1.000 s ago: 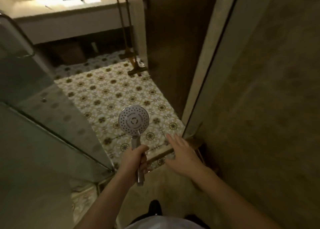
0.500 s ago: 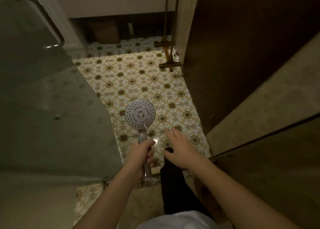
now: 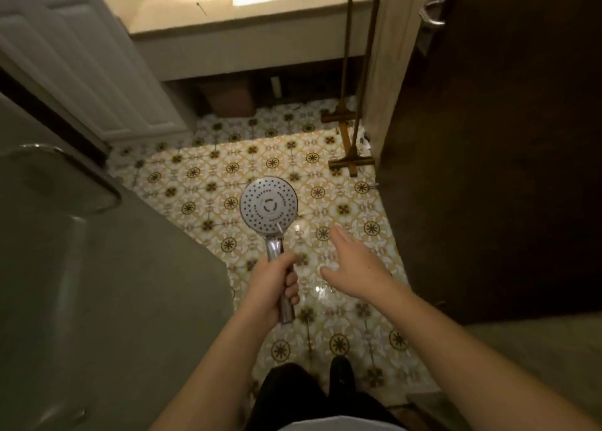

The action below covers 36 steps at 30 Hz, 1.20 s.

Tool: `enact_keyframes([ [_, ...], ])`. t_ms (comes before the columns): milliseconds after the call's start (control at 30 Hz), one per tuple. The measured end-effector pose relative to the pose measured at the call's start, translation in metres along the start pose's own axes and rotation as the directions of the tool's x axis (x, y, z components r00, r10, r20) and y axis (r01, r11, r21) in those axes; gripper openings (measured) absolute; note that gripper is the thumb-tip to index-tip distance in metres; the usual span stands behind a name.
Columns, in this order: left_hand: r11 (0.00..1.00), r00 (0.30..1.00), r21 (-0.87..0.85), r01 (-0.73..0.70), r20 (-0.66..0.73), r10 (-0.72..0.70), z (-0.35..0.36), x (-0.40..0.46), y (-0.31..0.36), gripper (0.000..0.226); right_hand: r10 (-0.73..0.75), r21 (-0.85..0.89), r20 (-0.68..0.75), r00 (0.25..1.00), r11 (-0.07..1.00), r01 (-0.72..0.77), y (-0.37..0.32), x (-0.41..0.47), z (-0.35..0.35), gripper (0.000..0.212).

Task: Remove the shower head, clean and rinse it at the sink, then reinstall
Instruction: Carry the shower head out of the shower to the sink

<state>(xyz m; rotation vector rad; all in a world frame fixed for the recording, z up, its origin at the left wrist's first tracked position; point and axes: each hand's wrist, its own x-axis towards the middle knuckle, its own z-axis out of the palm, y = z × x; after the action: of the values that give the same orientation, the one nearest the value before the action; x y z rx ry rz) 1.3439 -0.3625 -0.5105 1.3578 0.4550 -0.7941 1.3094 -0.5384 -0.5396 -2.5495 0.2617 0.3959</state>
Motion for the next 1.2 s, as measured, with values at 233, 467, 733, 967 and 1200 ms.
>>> enact_keyframes([
  [233, 0.995, 0.999, -0.088, -0.040, -0.006, 0.040, 0.001, 0.118, 0.103, 0.025, -0.051, -0.080, -0.077, 0.996, 0.996, 0.045, -0.013, 0.156, -0.067, 0.091],
  [467, 0.978, 0.998, -0.200, -0.053, 0.030, 0.060, -0.004, 0.280, 0.226, 0.022, -0.052, -0.155, -0.062, 0.997, 0.987, 0.042, -0.047, 0.358, -0.110, 0.092],
  [733, 0.980, 0.996, -0.181, -0.088, -0.010, 0.087, -0.013, 0.428, 0.371, 0.025, -0.078, -0.159, -0.084, 0.993, 0.985, 0.064, -0.065, 0.557, -0.178, 0.086],
  [967, 0.960, 0.989, -0.269, -0.084, -0.137, 0.048, -0.038, 0.574, 0.502, 0.023, -0.075, -0.117, 0.070, 0.995, 0.990, 0.083, -0.091, 0.779, -0.203, 0.089],
  [1200, 0.945, 0.975, -0.310, -0.101, -0.218, 0.032, -0.071, 0.684, 0.643, 0.027, -0.133, 0.021, 0.207, 0.969, 0.991, 0.131, -0.150, 0.973, -0.255, 0.083],
])
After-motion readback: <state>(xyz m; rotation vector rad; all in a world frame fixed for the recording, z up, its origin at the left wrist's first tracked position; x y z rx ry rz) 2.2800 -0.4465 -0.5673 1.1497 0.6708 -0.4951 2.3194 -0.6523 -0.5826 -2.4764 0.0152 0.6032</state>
